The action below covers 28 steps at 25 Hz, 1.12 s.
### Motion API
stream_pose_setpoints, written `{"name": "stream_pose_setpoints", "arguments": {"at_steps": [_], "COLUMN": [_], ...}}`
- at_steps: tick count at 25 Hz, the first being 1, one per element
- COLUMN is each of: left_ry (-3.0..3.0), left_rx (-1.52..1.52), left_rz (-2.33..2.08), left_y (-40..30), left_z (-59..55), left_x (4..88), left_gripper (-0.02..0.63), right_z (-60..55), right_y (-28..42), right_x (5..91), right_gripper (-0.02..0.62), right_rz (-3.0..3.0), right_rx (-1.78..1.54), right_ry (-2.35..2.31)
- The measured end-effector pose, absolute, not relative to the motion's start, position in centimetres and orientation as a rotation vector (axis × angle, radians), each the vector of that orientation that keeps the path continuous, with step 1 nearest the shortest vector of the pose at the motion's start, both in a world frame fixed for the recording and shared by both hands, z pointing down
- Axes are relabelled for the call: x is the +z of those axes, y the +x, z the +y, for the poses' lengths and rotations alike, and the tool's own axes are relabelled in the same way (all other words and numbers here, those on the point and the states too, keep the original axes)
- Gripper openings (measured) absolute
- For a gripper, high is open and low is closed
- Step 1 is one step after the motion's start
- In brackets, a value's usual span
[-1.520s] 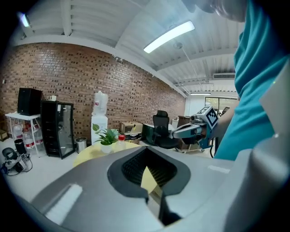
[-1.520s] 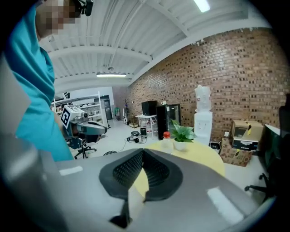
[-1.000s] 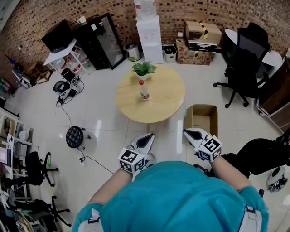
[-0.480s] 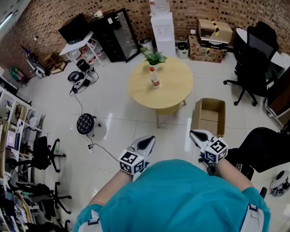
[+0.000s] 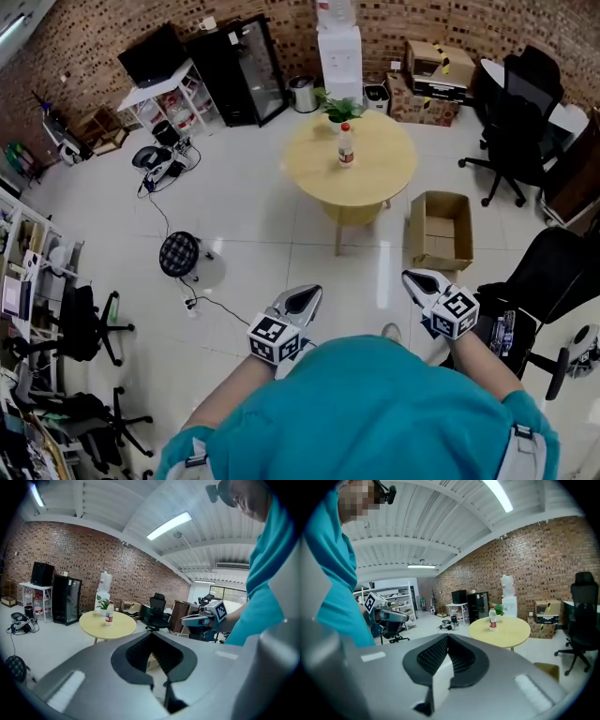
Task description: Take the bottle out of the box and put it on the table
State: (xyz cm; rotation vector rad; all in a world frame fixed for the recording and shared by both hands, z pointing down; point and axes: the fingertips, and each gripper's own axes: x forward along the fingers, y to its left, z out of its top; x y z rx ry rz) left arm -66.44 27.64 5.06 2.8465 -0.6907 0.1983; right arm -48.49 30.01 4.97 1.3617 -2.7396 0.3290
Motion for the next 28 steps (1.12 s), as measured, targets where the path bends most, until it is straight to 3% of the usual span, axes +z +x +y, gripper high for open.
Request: {"name": "stream_pose_setpoints", "arguments": {"at_steps": [4, 9, 28], "left_ry": [2.829, 2.795, 2.76], "left_rx": [0.165, 0.09, 0.039], "left_rz": [-0.674, -0.685, -0.783], "left_y": [-71.4, -72.1, -64.0], "left_z": [27.6, 29.9, 36.8], "left_x": [3.8, 3.3, 3.8], "left_gripper": [0.0, 0.0, 0.0], "right_z": [30.9, 33.4, 39.1], "right_y": [-53.4, -54.8, -47.3], "right_x": [4.3, 4.0, 4.6], "right_gripper": [0.002, 0.002, 0.0], "right_rz": [-2.738, -2.758, -2.81], "right_rx": [0.405, 0.379, 0.331], "right_ry": [1.378, 1.342, 1.213]}}
